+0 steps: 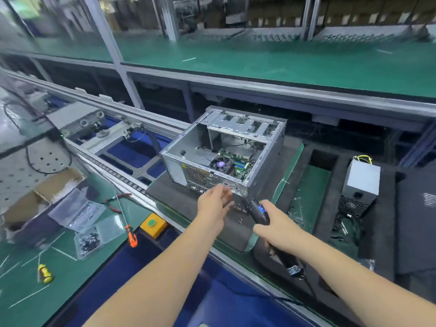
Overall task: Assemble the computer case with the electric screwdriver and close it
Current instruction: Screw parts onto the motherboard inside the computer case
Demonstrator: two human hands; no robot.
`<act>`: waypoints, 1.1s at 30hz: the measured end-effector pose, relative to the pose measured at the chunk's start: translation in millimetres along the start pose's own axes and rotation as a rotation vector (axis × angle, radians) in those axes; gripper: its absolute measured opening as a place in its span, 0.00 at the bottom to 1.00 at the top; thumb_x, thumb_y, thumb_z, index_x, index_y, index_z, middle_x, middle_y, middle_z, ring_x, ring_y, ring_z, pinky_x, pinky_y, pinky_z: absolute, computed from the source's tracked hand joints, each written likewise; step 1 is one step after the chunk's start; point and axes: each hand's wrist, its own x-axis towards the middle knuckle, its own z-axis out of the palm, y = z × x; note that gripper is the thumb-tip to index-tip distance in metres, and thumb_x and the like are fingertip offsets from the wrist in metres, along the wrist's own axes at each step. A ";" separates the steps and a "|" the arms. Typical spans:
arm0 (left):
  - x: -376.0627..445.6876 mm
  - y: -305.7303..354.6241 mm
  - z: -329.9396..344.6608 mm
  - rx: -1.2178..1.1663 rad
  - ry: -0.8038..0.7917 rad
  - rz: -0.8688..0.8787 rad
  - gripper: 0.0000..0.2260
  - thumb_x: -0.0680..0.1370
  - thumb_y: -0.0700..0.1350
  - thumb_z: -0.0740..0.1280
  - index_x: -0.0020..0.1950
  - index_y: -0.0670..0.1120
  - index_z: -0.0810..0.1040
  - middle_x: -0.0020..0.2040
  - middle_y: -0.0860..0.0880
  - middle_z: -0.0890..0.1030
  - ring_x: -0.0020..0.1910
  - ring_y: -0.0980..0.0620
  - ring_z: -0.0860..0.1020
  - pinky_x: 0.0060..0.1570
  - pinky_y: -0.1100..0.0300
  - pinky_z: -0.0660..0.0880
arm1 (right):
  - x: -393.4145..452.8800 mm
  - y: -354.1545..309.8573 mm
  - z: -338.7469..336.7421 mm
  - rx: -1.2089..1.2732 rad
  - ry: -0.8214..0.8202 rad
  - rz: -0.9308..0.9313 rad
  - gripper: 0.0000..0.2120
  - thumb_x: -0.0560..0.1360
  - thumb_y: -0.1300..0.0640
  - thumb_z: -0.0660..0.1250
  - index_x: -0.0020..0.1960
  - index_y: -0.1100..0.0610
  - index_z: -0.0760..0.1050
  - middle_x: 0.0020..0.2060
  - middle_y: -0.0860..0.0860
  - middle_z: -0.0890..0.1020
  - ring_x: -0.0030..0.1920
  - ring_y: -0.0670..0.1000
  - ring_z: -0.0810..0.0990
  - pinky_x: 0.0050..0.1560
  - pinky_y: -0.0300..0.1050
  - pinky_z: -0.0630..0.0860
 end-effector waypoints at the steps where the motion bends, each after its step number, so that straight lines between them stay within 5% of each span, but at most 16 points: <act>1: -4.7 10.6 4.6 -0.078 -0.026 -0.034 0.07 0.84 0.45 0.65 0.52 0.43 0.80 0.45 0.49 0.85 0.40 0.54 0.83 0.38 0.59 0.78 | 0.5 -8.7 1.1 -0.028 0.001 -0.019 0.19 0.75 0.55 0.66 0.61 0.45 0.63 0.38 0.57 0.80 0.24 0.50 0.75 0.28 0.45 0.75; 8: -30.4 55.3 17.9 -0.241 -0.144 -0.011 0.08 0.85 0.45 0.64 0.59 0.42 0.78 0.45 0.49 0.83 0.38 0.55 0.83 0.37 0.60 0.78 | -2.7 -53.1 8.4 -0.056 0.022 -0.117 0.22 0.76 0.55 0.66 0.68 0.48 0.65 0.48 0.56 0.81 0.31 0.51 0.77 0.31 0.45 0.77; 12: -31.6 61.5 13.5 -0.256 -0.212 0.024 0.09 0.84 0.44 0.64 0.57 0.38 0.77 0.48 0.43 0.83 0.47 0.46 0.83 0.61 0.47 0.79 | -2.7 -65.2 8.6 0.023 0.041 -0.132 0.16 0.74 0.57 0.65 0.60 0.46 0.68 0.40 0.56 0.78 0.28 0.52 0.75 0.27 0.48 0.76; 15: -29.3 64.1 12.0 -0.238 -0.206 0.048 0.11 0.85 0.43 0.64 0.61 0.36 0.75 0.54 0.38 0.82 0.53 0.40 0.80 0.67 0.40 0.74 | -3.0 -70.7 9.3 0.087 0.007 -0.107 0.17 0.72 0.55 0.63 0.58 0.43 0.67 0.39 0.58 0.77 0.26 0.52 0.75 0.24 0.46 0.76; 19: -30.5 66.5 9.3 -0.209 -0.179 0.085 0.10 0.84 0.43 0.64 0.60 0.36 0.75 0.55 0.39 0.85 0.47 0.45 0.85 0.57 0.48 0.81 | -2.7 -74.7 12.0 0.069 0.013 -0.100 0.18 0.73 0.55 0.64 0.61 0.44 0.66 0.41 0.59 0.77 0.28 0.54 0.76 0.25 0.48 0.77; 21: -30.0 66.3 8.0 -0.210 -0.162 0.089 0.09 0.84 0.42 0.64 0.59 0.36 0.76 0.57 0.38 0.84 0.48 0.47 0.86 0.47 0.55 0.82 | -1.8 -76.8 13.1 0.004 0.022 -0.105 0.18 0.74 0.54 0.64 0.62 0.48 0.65 0.43 0.58 0.78 0.30 0.53 0.77 0.28 0.50 0.78; 23: -28.6 66.0 6.3 -0.219 -0.148 0.091 0.08 0.84 0.41 0.64 0.56 0.37 0.77 0.58 0.36 0.84 0.51 0.47 0.86 0.47 0.56 0.81 | -1.4 -78.3 14.7 -0.040 0.028 -0.114 0.16 0.74 0.54 0.64 0.61 0.50 0.65 0.44 0.58 0.79 0.31 0.54 0.78 0.31 0.51 0.78; 25: -28.1 66.4 3.6 -0.199 -0.137 0.094 0.07 0.84 0.41 0.64 0.52 0.38 0.77 0.56 0.37 0.85 0.50 0.48 0.86 0.49 0.56 0.81 | -1.4 -78.7 18.3 -0.061 0.030 -0.116 0.14 0.75 0.55 0.64 0.59 0.50 0.65 0.44 0.57 0.79 0.33 0.55 0.79 0.34 0.53 0.79; 28: -27.4 65.1 -4.8 -0.149 -0.086 0.087 0.06 0.83 0.39 0.65 0.50 0.38 0.78 0.46 0.42 0.86 0.42 0.50 0.87 0.36 0.61 0.80 | 0.6 -78.9 28.8 -0.056 0.011 -0.085 0.17 0.75 0.55 0.65 0.62 0.52 0.64 0.46 0.58 0.79 0.36 0.57 0.79 0.39 0.56 0.81; 33: -10.8 52.1 -29.2 -0.162 -0.028 -0.014 0.03 0.82 0.37 0.65 0.51 0.36 0.74 0.43 0.38 0.82 0.35 0.45 0.82 0.49 0.50 0.81 | 9.5 -75.5 59.0 -0.038 -0.129 -0.013 0.35 0.67 0.52 0.76 0.68 0.48 0.61 0.46 0.52 0.78 0.38 0.51 0.79 0.36 0.43 0.75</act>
